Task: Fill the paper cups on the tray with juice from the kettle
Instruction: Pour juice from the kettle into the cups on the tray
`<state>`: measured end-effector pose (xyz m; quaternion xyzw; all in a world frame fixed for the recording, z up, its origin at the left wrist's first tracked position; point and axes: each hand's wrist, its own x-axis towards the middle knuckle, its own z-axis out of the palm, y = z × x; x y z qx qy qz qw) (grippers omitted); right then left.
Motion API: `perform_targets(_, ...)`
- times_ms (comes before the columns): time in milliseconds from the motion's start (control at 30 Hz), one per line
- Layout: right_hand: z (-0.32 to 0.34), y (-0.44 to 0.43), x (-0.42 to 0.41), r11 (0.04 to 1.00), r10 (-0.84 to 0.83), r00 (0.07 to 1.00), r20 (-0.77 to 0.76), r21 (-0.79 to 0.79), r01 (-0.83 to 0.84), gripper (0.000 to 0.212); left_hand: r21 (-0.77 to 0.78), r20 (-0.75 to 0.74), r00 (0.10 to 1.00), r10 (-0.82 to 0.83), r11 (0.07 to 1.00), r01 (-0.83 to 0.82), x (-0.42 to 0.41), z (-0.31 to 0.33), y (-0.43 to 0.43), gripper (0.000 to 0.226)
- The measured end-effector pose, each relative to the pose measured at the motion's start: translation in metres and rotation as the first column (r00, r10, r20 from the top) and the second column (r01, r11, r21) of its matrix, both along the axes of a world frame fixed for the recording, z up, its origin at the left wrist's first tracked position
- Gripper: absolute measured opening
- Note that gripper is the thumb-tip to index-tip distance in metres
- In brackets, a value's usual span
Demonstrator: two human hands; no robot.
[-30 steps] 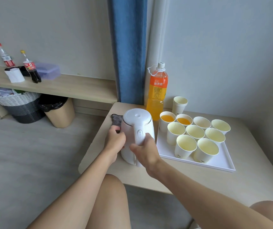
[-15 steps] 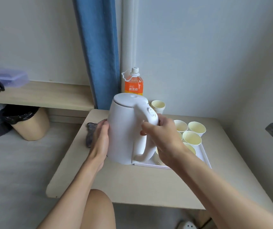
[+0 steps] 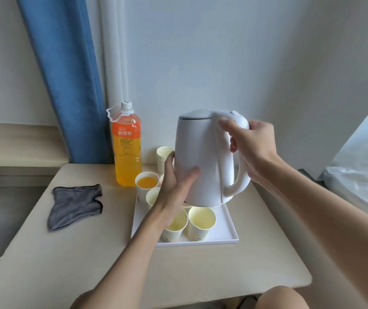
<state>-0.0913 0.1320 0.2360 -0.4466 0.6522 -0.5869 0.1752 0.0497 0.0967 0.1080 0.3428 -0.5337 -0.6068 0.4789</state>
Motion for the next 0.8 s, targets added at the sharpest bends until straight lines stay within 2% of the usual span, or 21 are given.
perform_targets(67,-0.004,-0.003,-0.020,0.999,-0.044,0.999,0.004,0.001,0.044,0.044,-0.001,0.024,0.999,-0.037,0.999,0.037,-0.022,-0.004,0.000,0.069)
perform_targets(133,-0.005,-0.003,-0.036,0.998,-0.066,0.998,0.017,0.010,0.066,0.041,0.023,0.051,0.996,-0.067,0.998,0.066,-0.035,-0.007,0.000,0.097)
perform_targets(167,-0.004,-0.003,-0.044,0.997,-0.072,0.997,0.032,0.008,0.071,0.038,0.028,0.075,0.994,-0.081,0.996,0.079,-0.042,-0.010,-0.002,0.104)
perform_targets(200,-0.002,-0.003,-0.050,0.998,-0.069,0.996,0.049,0.003,0.069,0.035,0.027,0.093,0.991,-0.092,0.996,0.090,-0.045,-0.010,0.000,0.101)
perform_targets(300,0.001,-0.003,-0.064,0.999,-0.044,0.997,0.066,0.003,0.043,0.030,0.001,0.078,0.988,-0.131,0.991,0.132,-0.057,-0.015,0.001,0.074)
perform_targets(367,0.004,-0.004,-0.069,0.999,-0.030,0.999,0.039,0.014,0.030,0.028,-0.027,0.071,0.988,-0.138,0.990,0.140,-0.066,-0.019,-0.001,0.067)
perform_targets(533,0.008,-0.003,-0.073,1.000,-0.008,1.000,0.000,0.025,0.008,0.028,-0.093,0.074,0.992,-0.099,0.990,0.106,-0.073,-0.024,-0.003,0.078)
perform_targets(667,0.007,-0.002,-0.073,0.998,0.036,0.999,-0.026,0.044,-0.035,0.028,-0.088,0.061,0.997,-0.055,0.994,0.060,-0.073,-0.029,0.000,0.094)
perform_targets(800,0.004,-0.003,-0.075,0.995,0.064,0.997,-0.042,0.076,-0.061,0.032,-0.084,0.073,0.996,-0.056,0.995,0.062,-0.075,-0.036,0.007,0.087)
